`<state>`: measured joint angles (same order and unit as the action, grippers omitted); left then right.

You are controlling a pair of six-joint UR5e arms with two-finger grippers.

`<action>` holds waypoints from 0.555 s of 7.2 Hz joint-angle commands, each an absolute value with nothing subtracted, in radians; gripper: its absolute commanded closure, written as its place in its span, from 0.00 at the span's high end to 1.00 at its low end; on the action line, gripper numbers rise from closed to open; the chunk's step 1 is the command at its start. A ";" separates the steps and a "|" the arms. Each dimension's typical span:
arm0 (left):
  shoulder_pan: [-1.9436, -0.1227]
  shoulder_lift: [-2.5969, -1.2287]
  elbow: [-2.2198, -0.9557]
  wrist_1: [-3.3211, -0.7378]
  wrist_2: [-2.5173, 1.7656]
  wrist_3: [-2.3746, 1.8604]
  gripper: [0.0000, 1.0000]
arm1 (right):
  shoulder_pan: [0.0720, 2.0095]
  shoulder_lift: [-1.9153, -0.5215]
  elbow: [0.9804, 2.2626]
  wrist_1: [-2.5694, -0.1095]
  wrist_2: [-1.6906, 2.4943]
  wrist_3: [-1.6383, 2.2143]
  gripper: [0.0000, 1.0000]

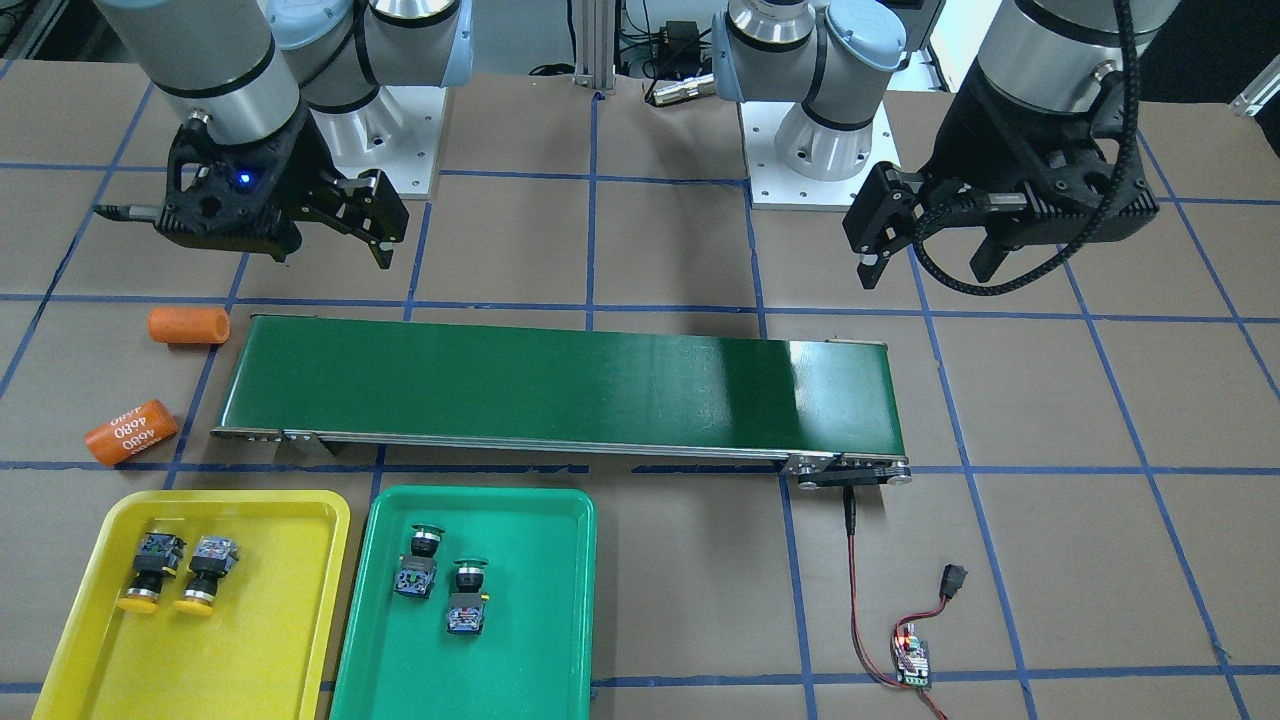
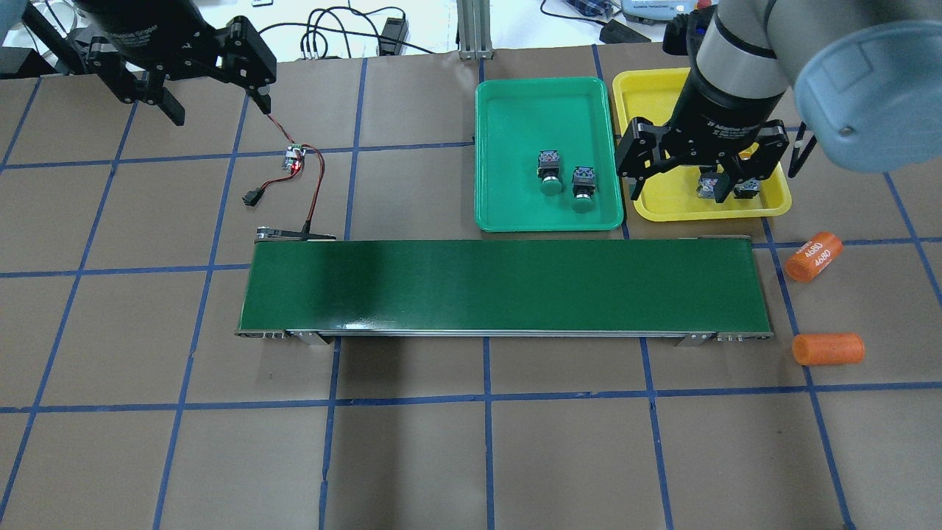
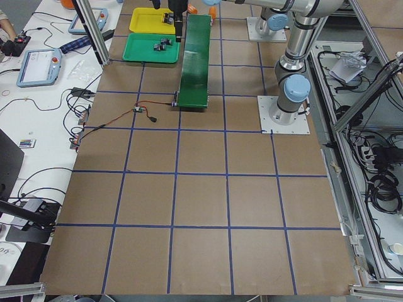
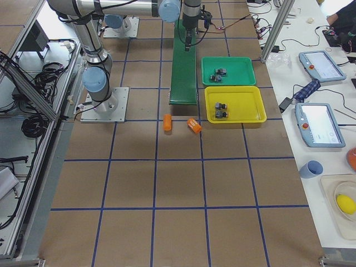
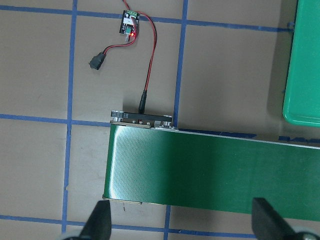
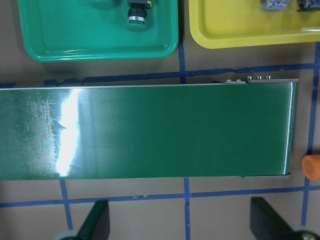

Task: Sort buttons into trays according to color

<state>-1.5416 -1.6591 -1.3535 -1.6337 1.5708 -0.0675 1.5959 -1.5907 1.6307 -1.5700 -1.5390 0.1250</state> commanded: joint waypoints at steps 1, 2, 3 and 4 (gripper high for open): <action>-1.542 -1.660 -1.351 -1.634 1.571 -0.067 1.00 | 1.582 -1.662 1.660 -1.566 -1.532 0.150 1.00; -1.542 -1.660 -1.351 -1.634 1.571 -0.067 1.00 | 1.574 -1.667 1.660 -1.566 -1.532 0.146 1.00; -1.542 -1.660 -1.351 -1.634 1.571 -0.067 1.00 | 1.577 -1.669 1.660 -1.565 -1.539 0.146 1.00; -1.542 -1.660 -1.351 -1.634 1.571 -0.067 1.00 | 1.577 -1.670 1.660 -1.540 -1.554 0.144 1.00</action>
